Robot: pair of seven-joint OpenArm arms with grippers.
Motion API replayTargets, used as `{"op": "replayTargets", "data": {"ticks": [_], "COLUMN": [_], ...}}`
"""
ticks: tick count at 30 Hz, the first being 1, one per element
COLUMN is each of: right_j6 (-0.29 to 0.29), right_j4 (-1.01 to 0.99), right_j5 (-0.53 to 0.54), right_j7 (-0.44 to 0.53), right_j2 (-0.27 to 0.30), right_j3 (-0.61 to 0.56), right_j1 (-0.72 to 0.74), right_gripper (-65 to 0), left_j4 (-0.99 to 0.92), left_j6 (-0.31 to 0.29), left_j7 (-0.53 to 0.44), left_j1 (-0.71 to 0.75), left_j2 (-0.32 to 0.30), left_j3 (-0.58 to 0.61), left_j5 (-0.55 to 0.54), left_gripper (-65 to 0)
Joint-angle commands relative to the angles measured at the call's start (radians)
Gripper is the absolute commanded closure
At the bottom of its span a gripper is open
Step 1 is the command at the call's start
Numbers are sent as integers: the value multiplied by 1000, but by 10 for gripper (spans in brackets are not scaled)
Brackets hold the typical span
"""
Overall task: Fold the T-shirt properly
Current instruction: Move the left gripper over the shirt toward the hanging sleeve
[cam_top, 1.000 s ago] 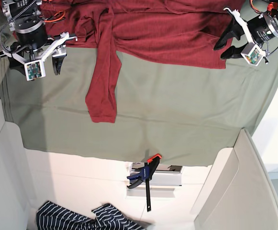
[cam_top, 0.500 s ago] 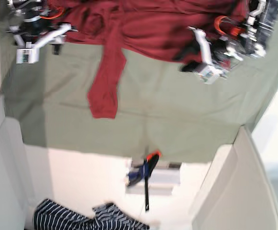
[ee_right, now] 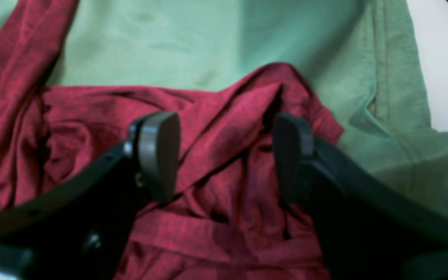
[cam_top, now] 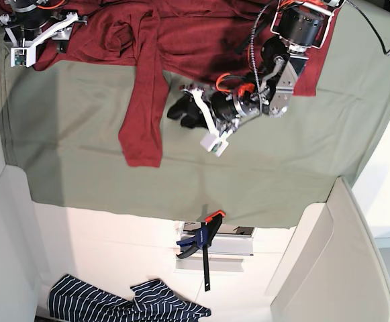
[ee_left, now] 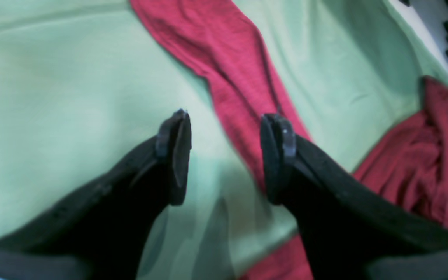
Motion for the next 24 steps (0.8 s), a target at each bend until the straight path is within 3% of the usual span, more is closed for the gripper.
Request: {"op": "replayTargets", "data": {"ticks": [1, 9, 12, 24], "right_j6": [6, 6, 7, 22], "right_j4": [16, 16, 16, 16], "right_j5": [1, 1, 0, 1], "right_j7": [20, 16, 10, 9], "right_j2": [8, 8, 8, 8], "right_j3": [4, 3, 4, 4], "right_j1": [9, 8, 8, 9], "right_gripper": [-375, -375, -375, -375], "left_j4": [-7, -54, -61, 34], "left_j6": [-7, -6, 35, 72], "left_j7": [-24, -30, -31, -43], "left_j1": [-38, -34, -34, -38], "left_j2": [22, 104, 119, 76], "left_j3": [-3, -3, -3, -4], "left_j5": [-9, 57, 101, 140], "left_gripper": [-319, -318, -318, -318]}}
